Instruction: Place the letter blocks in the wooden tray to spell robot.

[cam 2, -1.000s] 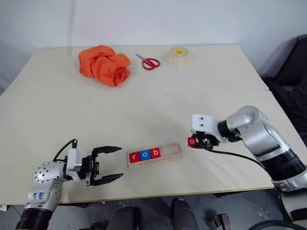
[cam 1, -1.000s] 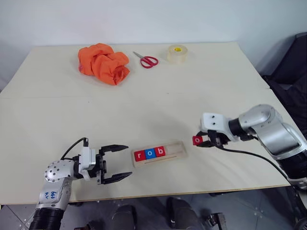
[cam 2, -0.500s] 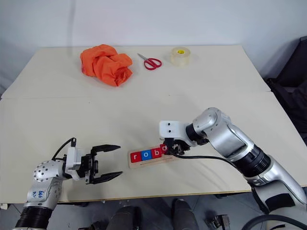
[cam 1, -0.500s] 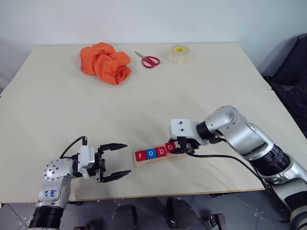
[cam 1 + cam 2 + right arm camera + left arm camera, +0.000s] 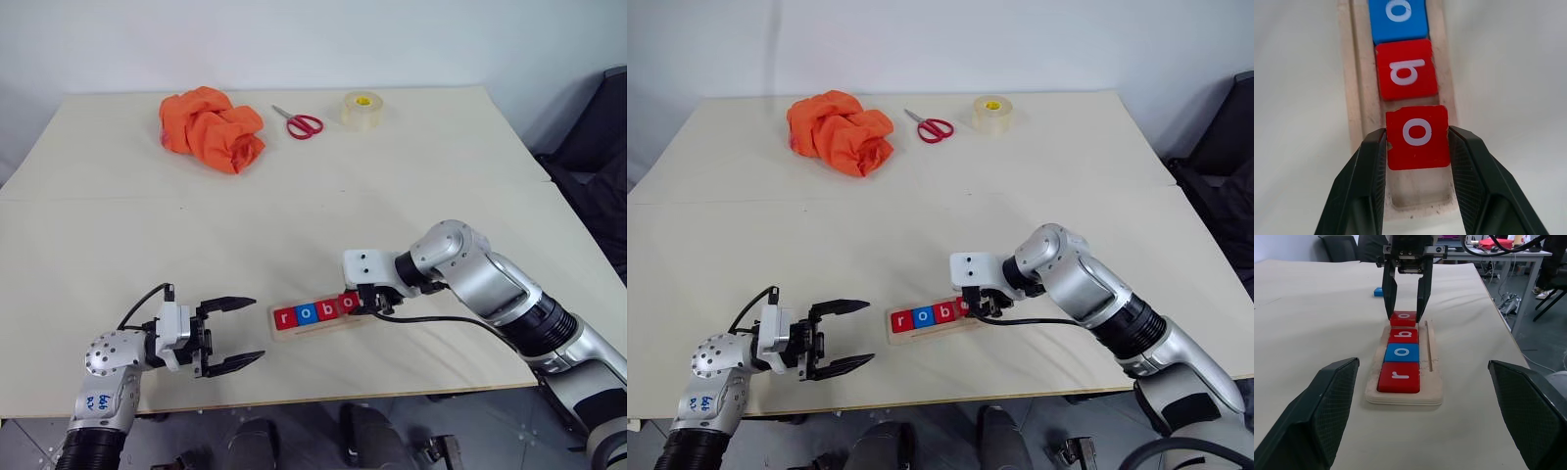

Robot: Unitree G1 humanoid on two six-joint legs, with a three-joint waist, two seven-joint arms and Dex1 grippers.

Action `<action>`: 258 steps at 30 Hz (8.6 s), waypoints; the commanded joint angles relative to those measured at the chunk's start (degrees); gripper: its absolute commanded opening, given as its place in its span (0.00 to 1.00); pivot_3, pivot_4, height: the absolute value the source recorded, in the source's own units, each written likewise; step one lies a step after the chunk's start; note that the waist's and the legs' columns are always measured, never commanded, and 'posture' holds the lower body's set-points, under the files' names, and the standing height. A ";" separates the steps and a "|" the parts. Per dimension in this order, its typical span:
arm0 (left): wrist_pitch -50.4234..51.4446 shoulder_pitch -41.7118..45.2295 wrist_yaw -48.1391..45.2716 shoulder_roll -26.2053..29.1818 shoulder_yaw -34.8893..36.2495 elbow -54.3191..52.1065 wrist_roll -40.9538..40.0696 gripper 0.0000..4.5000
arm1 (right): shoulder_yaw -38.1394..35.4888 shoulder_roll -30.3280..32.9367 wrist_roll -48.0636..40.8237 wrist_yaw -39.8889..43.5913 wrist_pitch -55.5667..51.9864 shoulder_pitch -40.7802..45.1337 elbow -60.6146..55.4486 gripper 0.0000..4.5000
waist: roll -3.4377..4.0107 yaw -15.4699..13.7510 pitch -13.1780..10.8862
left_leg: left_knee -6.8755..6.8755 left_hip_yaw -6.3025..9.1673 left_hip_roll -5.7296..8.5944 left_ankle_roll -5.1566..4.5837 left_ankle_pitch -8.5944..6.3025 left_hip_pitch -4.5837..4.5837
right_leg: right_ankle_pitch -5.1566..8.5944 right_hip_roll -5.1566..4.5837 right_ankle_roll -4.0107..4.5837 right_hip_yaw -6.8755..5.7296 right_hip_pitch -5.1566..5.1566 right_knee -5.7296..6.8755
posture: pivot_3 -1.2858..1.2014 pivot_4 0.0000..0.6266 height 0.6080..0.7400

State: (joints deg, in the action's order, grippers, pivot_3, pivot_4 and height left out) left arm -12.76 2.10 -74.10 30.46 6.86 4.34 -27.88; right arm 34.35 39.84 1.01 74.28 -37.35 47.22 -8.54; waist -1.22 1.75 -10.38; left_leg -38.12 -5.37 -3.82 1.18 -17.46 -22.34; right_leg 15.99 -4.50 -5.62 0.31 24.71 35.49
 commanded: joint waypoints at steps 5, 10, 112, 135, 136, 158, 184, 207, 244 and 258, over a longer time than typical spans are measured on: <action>-1.14 -0.22 0.36 0.40 0.87 -1.74 -0.89 1.00 | -1.37 -0.49 -0.44 0.77 0.13 1.13 -1.91 0.85 | 0.00 -0.01 0.00 | -0.01 0.00 0.00 0.00 0.00 0.00 | 0.00 0.00 0.00 0.00 0.00 0.01 | 0.52 0.24 1.00; -1.17 0.53 0.28 0.40 0.70 -1.23 -0.81 1.00 | -2.69 0.23 -0.89 0.60 -0.10 1.13 -2.12 0.99 | 0.00 -0.01 0.00 | -0.01 0.00 0.00 0.00 0.00 0.00 | 0.00 0.00 0.00 0.00 0.00 0.01 | 0.52 0.24 1.00; -1.82 11.18 -7.67 2.22 0.47 12.17 -0.66 1.00 | -38.83 1.92 -10.35 -17.33 -7.04 -24.38 -8.30 0.27 | -0.02 -0.29 0.01 | -0.02 -0.06 0.03 0.03 0.00 -0.02 | -0.01 0.00 -0.03 -0.01 -0.06 -0.05 | 0.52 0.24 1.00; -0.22 15.41 -12.93 2.61 -0.28 15.22 -1.60 1.00 | -64.75 -3.93 -24.76 -33.88 -11.18 -55.86 -30.99 1.00 | -0.08 0.02 0.05 | -0.04 0.02 0.03 -0.01 0.03 0.21 | -0.02 0.08 -0.27 0.07 -0.26 0.00 | 0.52 0.24 1.00; 0.07 14.99 -12.74 2.69 -0.21 14.39 -1.70 1.00 | -64.03 -4.23 -24.88 -34.80 -11.25 -55.02 -30.55 1.00 | -0.08 0.04 0.05 | -0.03 0.02 0.03 -0.01 0.03 0.22 | -0.01 0.08 -0.26 0.08 -0.26 0.01 | 0.52 0.24 1.00; 1.85 3.37 -7.64 5.59 4.24 2.86 -2.61 1.00 | -43.99 -17.27 -17.24 -53.36 -4.16 -34.52 -3.88 1.00 | -0.07 0.11 0.04 | 0.06 -0.02 0.03 -0.01 0.00 0.10 | 0.05 0.02 -0.16 0.05 -0.14 -0.03 | 0.52 0.24 1.00; 2.79 4.23 -7.38 5.48 3.50 2.79 -2.59 1.00 | -42.28 -21.88 -15.27 -61.60 -4.20 -35.69 -8.68 0.33 | -0.08 0.05 0.04 | 0.06 -0.01 0.00 -0.01 0.01 0.15 | 0.06 0.03 -0.14 0.05 -0.15 0.02 | 0.52 0.24 1.00; 3.15 5.45 -8.90 4.89 2.68 4.40 -2.39 1.00 | -47.06 -24.89 -24.49 -67.01 -32.59 -47.63 -42.97 0.70 | -0.08 0.02 0.04 | 0.18 0.03 0.00 0.00 0.00 0.08 | 0.15 0.02 0.02 0.02 -0.08 -0.09 | 0.52 0.24 1.00; -0.62 -3.28 -3.08 1.22 2.11 -3.07 -2.19 1.00 | -17.25 15.91 -6.07 -3.80 18.05 -17.49 10.42 0.40 | -0.09 -0.03 0.03 | 0.01 -0.07 0.01 -0.05 -0.03 0.09 | -0.03 -0.02 -0.20 0.06 -0.24 -0.40 | 0.52 0.24 1.00; -1.88 -0.64 -2.37 0.67 1.26 -0.53 -1.57 1.00 | -16.62 10.44 -11.34 -6.79 -10.39 -8.44 -8.41 0.32 | -0.02 -0.06 -0.01 | 0.06 0.02 -0.11 0.05 -0.07 0.04 | 0.04 0.03 0.01 -0.02 -0.01 -0.11 | 0.52 0.24 1.00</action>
State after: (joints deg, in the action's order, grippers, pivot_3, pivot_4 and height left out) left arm -13.83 1.16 -76.71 31.36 7.93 3.77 -29.05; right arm 17.57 50.62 -9.38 68.03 -45.92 38.05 -14.27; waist -1.24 1.69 -10.40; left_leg -38.06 -5.35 -3.93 1.23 -17.53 -22.31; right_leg 16.03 -4.47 -5.61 0.28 24.71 35.38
